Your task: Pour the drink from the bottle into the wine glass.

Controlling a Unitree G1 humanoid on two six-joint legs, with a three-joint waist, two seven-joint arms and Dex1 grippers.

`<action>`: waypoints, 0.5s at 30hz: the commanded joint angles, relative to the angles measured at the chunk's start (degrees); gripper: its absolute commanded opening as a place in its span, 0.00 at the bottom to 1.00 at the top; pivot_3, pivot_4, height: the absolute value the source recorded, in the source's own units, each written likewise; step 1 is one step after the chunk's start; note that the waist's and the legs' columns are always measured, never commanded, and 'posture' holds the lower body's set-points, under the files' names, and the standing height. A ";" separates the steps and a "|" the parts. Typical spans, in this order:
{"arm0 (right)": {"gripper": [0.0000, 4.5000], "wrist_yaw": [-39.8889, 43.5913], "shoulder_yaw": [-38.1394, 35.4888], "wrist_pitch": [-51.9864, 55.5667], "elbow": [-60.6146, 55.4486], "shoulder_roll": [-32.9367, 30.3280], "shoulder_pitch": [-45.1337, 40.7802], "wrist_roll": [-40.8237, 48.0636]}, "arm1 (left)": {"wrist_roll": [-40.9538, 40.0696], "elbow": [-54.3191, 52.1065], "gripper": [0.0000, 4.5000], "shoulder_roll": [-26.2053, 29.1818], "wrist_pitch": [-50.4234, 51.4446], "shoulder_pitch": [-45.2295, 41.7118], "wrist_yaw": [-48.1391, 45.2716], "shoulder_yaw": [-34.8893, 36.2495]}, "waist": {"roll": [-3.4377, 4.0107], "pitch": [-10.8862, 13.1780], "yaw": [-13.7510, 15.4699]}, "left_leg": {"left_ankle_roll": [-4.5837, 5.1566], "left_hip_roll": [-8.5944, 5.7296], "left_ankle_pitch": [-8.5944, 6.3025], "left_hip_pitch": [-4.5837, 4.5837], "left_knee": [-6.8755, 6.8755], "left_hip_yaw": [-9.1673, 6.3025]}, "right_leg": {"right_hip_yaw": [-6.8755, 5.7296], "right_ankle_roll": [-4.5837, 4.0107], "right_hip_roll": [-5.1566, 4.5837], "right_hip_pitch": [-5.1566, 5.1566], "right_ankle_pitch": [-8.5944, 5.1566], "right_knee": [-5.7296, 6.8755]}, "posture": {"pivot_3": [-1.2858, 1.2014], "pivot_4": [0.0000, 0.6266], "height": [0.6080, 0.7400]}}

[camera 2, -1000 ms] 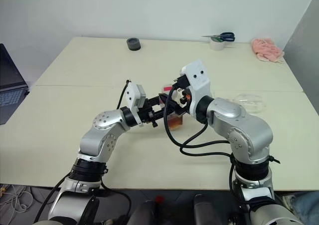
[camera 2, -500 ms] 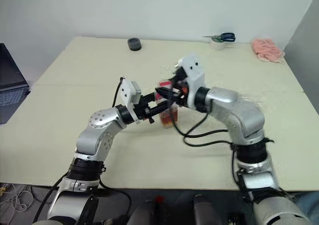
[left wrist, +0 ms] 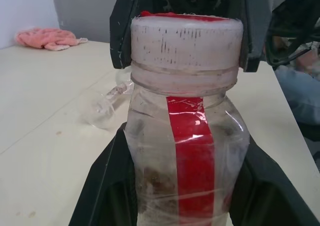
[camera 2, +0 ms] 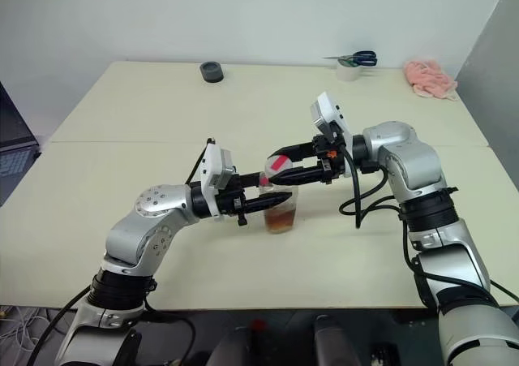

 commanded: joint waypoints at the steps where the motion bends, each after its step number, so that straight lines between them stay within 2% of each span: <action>1: 0.42 -1.26 -2.71 0.25 -3.86 -0.15 -1.35 1.22 | -0.40 -0.90 0.39 -0.12 -1.33 -1.02 0.28 1.06 | 0.00 0.00 0.04 | 0.00 0.00 0.00 0.00 0.01 0.00 | 0.00 0.00 0.00 0.00 0.00 0.00 | 0.52 0.24 1.00; 8: 0.96 -15.07 -7.19 7.78 -15.49 1.08 0.98 3.35 | 1.59 3.22 0.39 -1.61 -4.34 -2.39 1.13 0.72 | 0.01 0.00 0.15 | -0.01 0.01 0.00 -0.01 -0.02 -0.02 | -0.01 0.00 0.00 -0.01 0.00 0.01 | 0.52 0.24 1.00; 15: 0.96 -36.06 -7.88 19.83 -28.74 4.23 5.72 1.08 | 2.92 7.04 0.39 -4.00 -7.30 -4.06 1.56 0.20 | 0.01 0.00 0.56 | -0.01 -0.01 0.01 -0.02 0.01 0.00 | 0.02 0.00 -0.03 -0.01 0.00 0.02 | 0.52 0.24 1.00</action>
